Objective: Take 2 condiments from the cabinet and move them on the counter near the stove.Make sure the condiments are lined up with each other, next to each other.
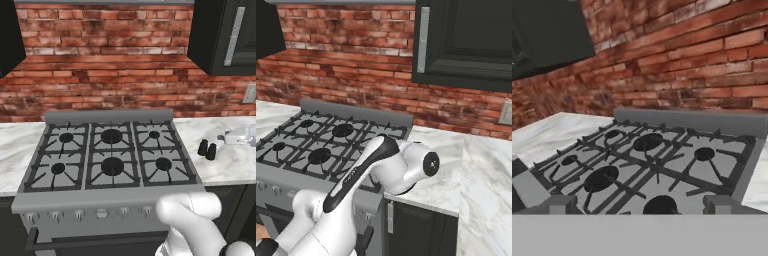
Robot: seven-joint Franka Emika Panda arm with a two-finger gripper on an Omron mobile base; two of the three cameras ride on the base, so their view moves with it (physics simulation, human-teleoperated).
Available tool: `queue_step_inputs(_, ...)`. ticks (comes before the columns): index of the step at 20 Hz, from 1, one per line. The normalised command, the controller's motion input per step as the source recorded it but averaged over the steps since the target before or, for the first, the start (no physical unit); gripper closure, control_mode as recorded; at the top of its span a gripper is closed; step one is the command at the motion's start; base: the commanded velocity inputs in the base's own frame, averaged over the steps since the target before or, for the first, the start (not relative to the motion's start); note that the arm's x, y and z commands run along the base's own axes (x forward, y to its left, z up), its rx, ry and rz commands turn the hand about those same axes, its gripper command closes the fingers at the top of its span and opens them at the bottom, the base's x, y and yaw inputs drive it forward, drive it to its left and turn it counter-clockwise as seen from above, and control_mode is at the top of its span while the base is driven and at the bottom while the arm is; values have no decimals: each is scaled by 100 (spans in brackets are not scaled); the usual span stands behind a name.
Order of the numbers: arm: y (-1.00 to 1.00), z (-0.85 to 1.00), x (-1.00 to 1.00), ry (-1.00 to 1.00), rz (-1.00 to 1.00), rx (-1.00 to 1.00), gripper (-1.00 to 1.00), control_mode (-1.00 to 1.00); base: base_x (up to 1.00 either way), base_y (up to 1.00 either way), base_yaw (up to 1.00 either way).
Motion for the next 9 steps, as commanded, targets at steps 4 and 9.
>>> queue_step_inputs(4, 66, 65, -21, 19, -13, 0, -100, -100, 0, 0, 0)
queue_step_inputs(9, 73, 70, -11, 13, -8, 0, -100, -100, 0, 0, 0)
